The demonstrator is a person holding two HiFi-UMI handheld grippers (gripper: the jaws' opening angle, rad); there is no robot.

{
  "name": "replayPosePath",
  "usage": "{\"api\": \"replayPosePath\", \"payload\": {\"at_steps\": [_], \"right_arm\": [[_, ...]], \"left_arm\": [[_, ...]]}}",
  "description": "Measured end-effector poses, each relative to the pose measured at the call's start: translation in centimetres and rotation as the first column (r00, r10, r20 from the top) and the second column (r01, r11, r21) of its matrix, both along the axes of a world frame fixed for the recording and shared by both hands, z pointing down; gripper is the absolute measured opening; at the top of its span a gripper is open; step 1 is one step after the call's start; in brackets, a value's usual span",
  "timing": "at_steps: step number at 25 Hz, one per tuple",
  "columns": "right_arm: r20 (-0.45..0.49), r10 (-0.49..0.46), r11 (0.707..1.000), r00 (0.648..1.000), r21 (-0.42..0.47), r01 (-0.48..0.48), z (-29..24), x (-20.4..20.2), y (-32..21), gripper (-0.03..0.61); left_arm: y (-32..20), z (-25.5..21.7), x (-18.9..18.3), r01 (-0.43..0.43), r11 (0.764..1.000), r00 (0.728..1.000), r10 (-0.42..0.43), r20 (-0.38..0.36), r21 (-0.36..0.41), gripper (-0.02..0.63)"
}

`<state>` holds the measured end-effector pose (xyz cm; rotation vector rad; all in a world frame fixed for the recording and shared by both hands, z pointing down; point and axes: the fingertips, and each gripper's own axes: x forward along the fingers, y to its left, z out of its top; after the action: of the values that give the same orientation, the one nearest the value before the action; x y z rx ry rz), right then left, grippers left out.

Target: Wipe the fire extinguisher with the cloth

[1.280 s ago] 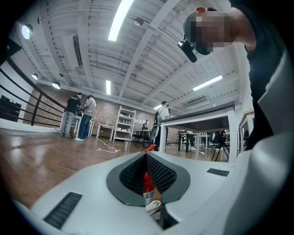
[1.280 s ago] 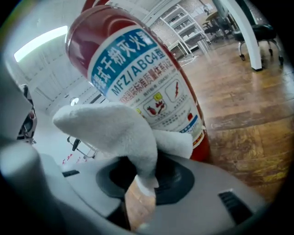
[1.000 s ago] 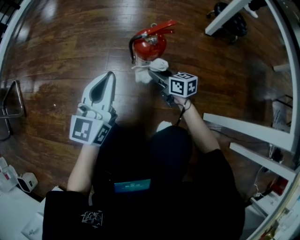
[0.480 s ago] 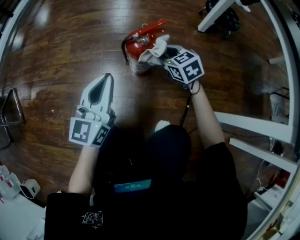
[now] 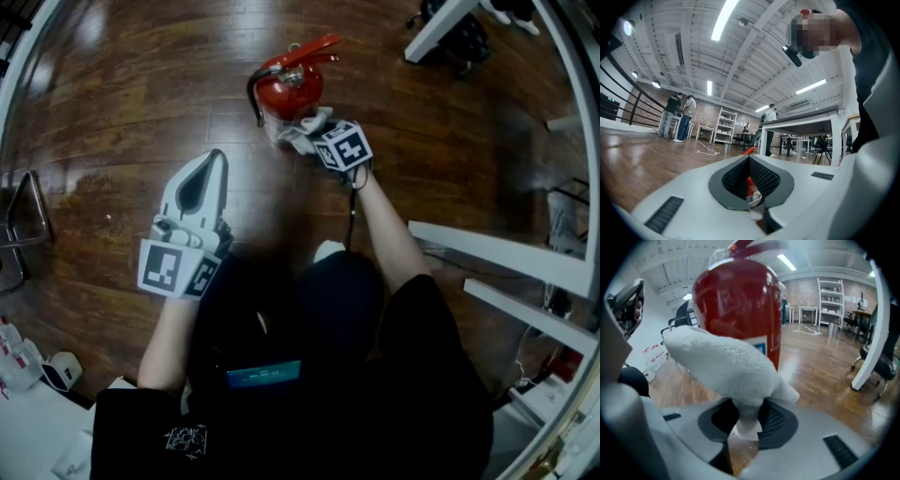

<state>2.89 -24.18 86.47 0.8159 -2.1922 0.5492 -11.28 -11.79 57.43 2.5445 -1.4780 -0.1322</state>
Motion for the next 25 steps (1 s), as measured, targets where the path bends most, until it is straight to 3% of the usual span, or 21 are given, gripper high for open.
{"api": "replayPosePath", "payload": {"at_steps": [7,10,16,21,25], "right_arm": [[-0.039,0.007,0.999,0.999,-0.039,-0.009,5.2,0.0,-0.2,0.127],[-0.042,0.009,0.999,0.999,-0.043,-0.011,5.0,0.0,0.4,0.127],[-0.007,-0.073,0.983,0.997,0.168,0.073,-4.6,1.7,-0.2,0.127],[-0.044,-0.153,0.925,0.987,0.345,0.159,-13.3,3.1,-2.1,0.127],[-0.112,-0.234,0.873,0.966,0.414,0.259,-16.5,2.4,-3.2,0.127]], "left_arm": [[-0.1,0.9,0.5,0.003,1.000,1.000,-0.003,-0.007,-0.014,0.003],[-0.1,0.9,0.6,0.002,1.000,1.000,-0.002,-0.004,-0.014,0.003],[-0.4,0.6,0.6,-0.007,1.000,1.000,0.007,-0.018,-0.007,0.003],[-0.5,0.8,1.3,-0.022,1.000,1.000,0.022,-0.015,-0.009,0.003],[-0.5,1.1,1.5,-0.028,1.000,1.000,0.028,-0.009,-0.014,0.003]]}}
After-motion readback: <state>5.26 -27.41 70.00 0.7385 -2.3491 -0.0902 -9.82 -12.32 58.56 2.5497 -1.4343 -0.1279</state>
